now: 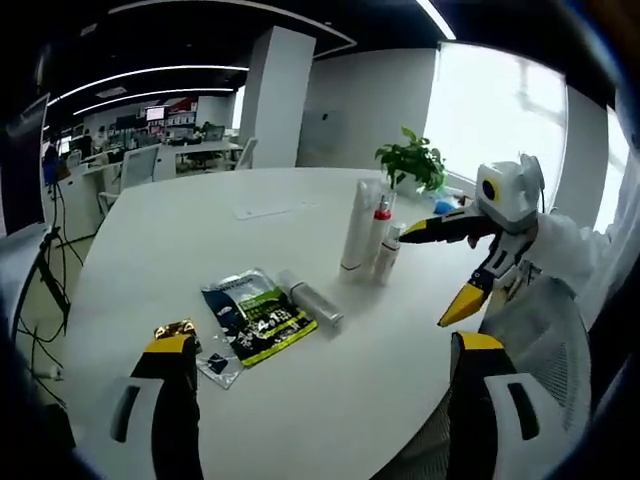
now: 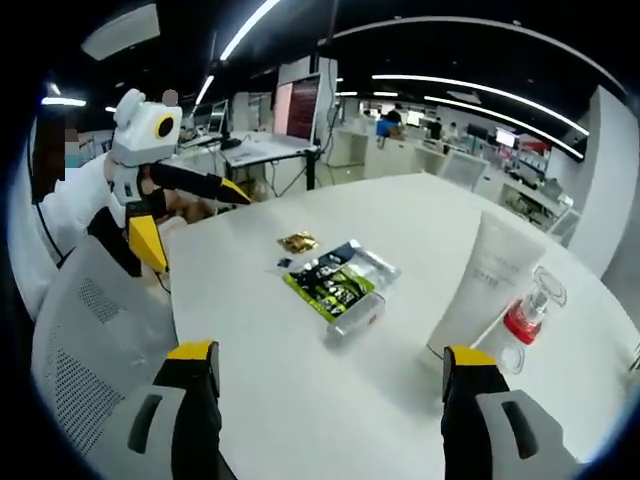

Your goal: Arrange the skincare products in the storage area until every visible bottle or jar stands upright without overlapping.

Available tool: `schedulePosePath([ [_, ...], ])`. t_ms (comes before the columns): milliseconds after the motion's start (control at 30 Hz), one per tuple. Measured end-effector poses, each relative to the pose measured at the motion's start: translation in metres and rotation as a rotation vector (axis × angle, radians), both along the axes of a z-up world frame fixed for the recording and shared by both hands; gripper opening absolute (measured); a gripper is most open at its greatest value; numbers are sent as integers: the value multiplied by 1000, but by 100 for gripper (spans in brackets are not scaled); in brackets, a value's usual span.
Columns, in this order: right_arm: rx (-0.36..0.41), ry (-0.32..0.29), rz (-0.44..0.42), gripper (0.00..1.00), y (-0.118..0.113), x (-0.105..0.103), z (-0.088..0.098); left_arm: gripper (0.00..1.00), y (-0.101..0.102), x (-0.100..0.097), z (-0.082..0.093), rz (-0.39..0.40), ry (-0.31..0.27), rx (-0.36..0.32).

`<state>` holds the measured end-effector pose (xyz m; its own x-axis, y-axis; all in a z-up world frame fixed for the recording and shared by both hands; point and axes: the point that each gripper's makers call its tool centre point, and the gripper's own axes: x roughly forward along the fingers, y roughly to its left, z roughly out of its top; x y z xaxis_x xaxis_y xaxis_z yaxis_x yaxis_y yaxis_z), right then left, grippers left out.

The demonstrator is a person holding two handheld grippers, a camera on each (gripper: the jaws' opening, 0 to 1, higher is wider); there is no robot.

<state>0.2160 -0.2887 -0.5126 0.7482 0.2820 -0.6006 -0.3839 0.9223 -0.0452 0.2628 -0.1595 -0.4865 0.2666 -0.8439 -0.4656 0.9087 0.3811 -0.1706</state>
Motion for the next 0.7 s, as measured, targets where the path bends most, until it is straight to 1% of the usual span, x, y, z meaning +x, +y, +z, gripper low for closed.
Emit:
schedulePosePath([
  [100, -6, 17, 18, 97, 5, 2, -5, 99, 2, 1, -1, 2, 2, 0],
  [167, 0, 42, 32, 98, 9, 3, -11, 99, 2, 1, -1, 3, 3, -1],
  [267, -3, 57, 40, 97, 11, 7, -16, 99, 4, 2, -1, 8, 4, -2],
  [367, 14, 54, 33, 90, 11, 14, -19, 99, 5, 4, -1, 20, 6, -5],
  [433, 12, 57, 37, 90, 13, 17, -21, 99, 5, 5, -1, 21, 7, -6],
  [567, -7, 64, 50, 84, 14, 25, -28, 99, 8, 6, -4, 28, 13, -1],
  [600, -8, 66, 49, 83, 12, 30, -30, 99, 8, 6, -4, 31, 15, -3],
  [700, -6, 76, 51, 82, 12, 37, -36, 99, 9, 6, -5, 36, 18, -6],
])
